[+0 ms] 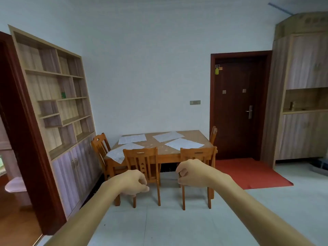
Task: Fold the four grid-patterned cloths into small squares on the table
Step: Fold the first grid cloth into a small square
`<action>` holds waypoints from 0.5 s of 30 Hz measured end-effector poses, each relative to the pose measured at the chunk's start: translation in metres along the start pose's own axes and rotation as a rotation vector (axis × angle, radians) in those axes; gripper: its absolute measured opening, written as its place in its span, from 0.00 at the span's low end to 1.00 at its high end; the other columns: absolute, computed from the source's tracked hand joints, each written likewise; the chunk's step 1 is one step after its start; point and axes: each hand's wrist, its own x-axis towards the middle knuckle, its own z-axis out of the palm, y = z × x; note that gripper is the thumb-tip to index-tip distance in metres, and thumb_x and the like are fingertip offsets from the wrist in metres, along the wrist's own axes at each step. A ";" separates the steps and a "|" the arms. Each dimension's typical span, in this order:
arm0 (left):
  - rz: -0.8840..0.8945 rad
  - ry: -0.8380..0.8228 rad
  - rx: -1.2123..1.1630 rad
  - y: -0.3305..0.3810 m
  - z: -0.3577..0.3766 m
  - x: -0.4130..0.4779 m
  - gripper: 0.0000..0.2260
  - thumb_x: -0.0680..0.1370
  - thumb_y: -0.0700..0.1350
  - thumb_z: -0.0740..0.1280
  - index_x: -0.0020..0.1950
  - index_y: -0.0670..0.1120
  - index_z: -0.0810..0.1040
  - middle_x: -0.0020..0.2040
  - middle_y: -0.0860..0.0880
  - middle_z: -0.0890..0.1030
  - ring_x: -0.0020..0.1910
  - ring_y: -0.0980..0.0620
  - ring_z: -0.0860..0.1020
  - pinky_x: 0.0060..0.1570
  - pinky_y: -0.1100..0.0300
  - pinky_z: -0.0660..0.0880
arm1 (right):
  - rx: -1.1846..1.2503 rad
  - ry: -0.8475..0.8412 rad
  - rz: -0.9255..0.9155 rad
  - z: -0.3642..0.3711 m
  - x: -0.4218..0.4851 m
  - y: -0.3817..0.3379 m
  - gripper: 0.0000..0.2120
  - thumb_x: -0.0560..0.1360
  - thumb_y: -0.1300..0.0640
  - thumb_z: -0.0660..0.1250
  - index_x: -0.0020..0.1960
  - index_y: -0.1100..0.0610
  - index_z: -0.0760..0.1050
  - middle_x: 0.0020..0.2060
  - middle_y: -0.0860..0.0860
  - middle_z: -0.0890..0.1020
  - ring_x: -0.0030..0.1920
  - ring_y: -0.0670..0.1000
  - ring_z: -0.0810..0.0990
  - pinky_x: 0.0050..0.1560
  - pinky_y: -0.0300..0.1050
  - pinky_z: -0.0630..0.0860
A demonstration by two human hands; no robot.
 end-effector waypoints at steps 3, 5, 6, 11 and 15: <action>-0.011 0.012 -0.019 0.014 0.002 0.012 0.15 0.80 0.54 0.66 0.64 0.52 0.77 0.61 0.52 0.77 0.48 0.55 0.82 0.53 0.61 0.80 | 0.031 0.004 0.002 -0.007 0.002 0.017 0.20 0.77 0.53 0.67 0.69 0.52 0.73 0.61 0.50 0.80 0.58 0.50 0.79 0.60 0.46 0.78; -0.004 0.024 -0.041 0.023 0.004 0.017 0.15 0.80 0.54 0.66 0.64 0.52 0.76 0.61 0.52 0.77 0.48 0.55 0.82 0.54 0.60 0.80 | 0.046 -0.015 -0.010 -0.010 0.005 0.027 0.19 0.77 0.53 0.68 0.68 0.50 0.74 0.60 0.49 0.80 0.56 0.49 0.80 0.60 0.46 0.78; -0.001 0.032 -0.050 0.026 0.006 0.018 0.15 0.80 0.54 0.66 0.65 0.52 0.76 0.60 0.53 0.77 0.48 0.55 0.82 0.54 0.60 0.80 | 0.049 -0.022 -0.010 -0.011 0.007 0.031 0.19 0.77 0.53 0.68 0.67 0.50 0.74 0.60 0.48 0.81 0.56 0.49 0.80 0.59 0.45 0.78; -0.010 0.003 -0.029 0.024 0.009 0.024 0.16 0.80 0.55 0.65 0.65 0.51 0.75 0.60 0.53 0.78 0.47 0.57 0.81 0.47 0.64 0.77 | 0.040 -0.038 -0.068 -0.009 0.018 0.034 0.21 0.77 0.52 0.68 0.69 0.52 0.73 0.61 0.49 0.79 0.58 0.51 0.79 0.60 0.45 0.77; -0.033 -0.007 -0.032 0.011 0.011 0.038 0.17 0.79 0.56 0.67 0.65 0.52 0.76 0.60 0.54 0.79 0.48 0.57 0.81 0.54 0.58 0.79 | 0.070 -0.056 -0.108 0.000 0.037 0.036 0.21 0.78 0.53 0.67 0.70 0.52 0.72 0.63 0.50 0.78 0.60 0.50 0.78 0.60 0.41 0.75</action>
